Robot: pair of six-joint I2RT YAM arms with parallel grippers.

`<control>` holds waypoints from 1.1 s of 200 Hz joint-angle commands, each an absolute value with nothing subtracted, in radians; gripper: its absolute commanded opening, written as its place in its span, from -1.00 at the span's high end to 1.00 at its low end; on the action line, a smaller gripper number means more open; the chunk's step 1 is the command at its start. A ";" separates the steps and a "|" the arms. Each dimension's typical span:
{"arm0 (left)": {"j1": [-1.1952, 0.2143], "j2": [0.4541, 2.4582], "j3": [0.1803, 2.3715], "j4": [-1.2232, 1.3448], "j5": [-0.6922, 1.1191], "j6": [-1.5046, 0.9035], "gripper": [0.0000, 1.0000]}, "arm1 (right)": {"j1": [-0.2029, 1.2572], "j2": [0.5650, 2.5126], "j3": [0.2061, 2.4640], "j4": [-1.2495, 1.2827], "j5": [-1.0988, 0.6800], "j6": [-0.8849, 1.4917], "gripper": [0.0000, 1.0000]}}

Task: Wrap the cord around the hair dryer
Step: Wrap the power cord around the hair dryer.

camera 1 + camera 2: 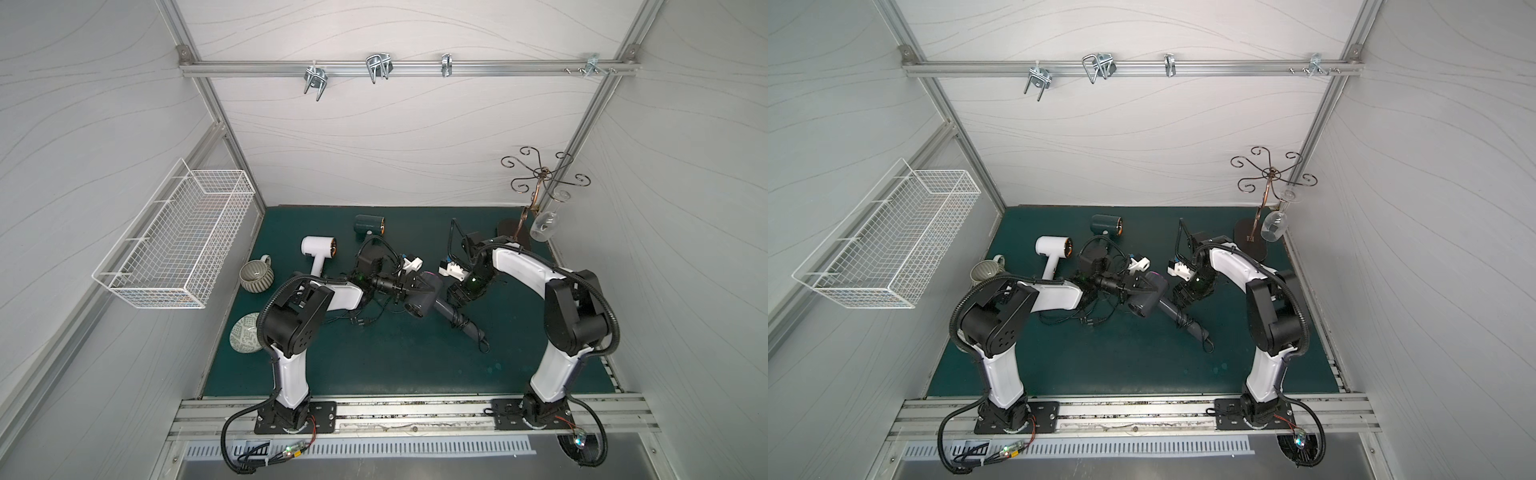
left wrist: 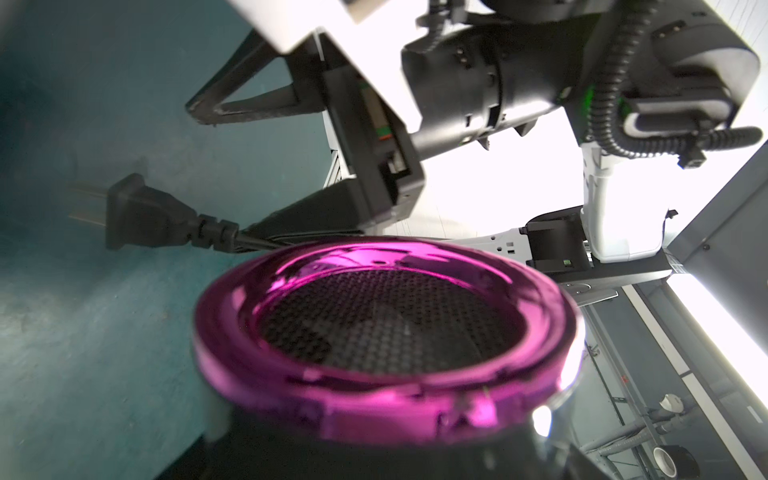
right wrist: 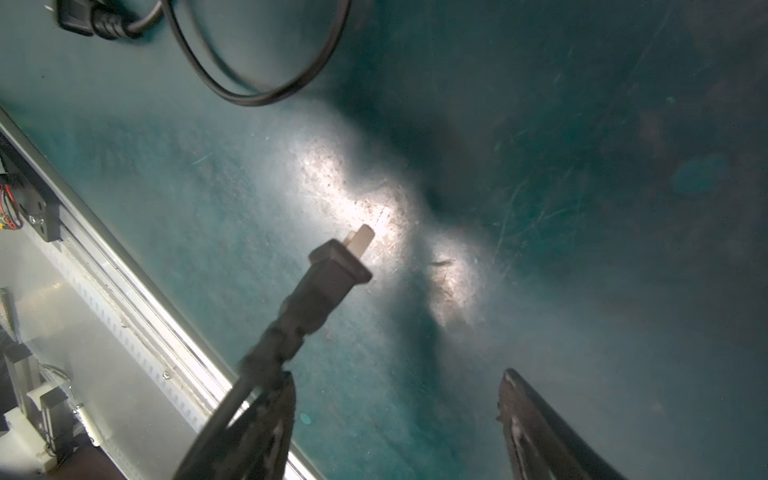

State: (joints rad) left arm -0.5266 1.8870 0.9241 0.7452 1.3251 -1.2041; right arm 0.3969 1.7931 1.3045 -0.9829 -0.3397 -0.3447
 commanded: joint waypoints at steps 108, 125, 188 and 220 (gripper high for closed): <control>-0.533 1.820 0.917 0.768 1.338 -1.233 1.00 | 0.384 1.765 1.295 -1.009 -0.324 -0.326 -0.75; -0.532 1.823 0.919 0.773 1.338 -1.242 1.00 | 0.378 1.758 1.291 -1.010 -0.326 -0.328 -0.77; -0.531 1.827 0.918 0.781 1.328 -1.256 1.00 | 0.367 1.740 1.279 -1.037 -0.330 -0.336 -0.82; -0.526 1.836 0.915 0.815 1.326 -1.287 1.00 | 0.367 1.726 1.275 -1.045 -0.324 -0.336 -0.84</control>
State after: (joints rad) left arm -0.5262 1.8568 0.8974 0.6952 1.3083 -1.2442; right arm 0.3725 1.7710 1.2873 -0.9955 -0.3206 -0.3283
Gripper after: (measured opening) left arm 0.759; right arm 0.915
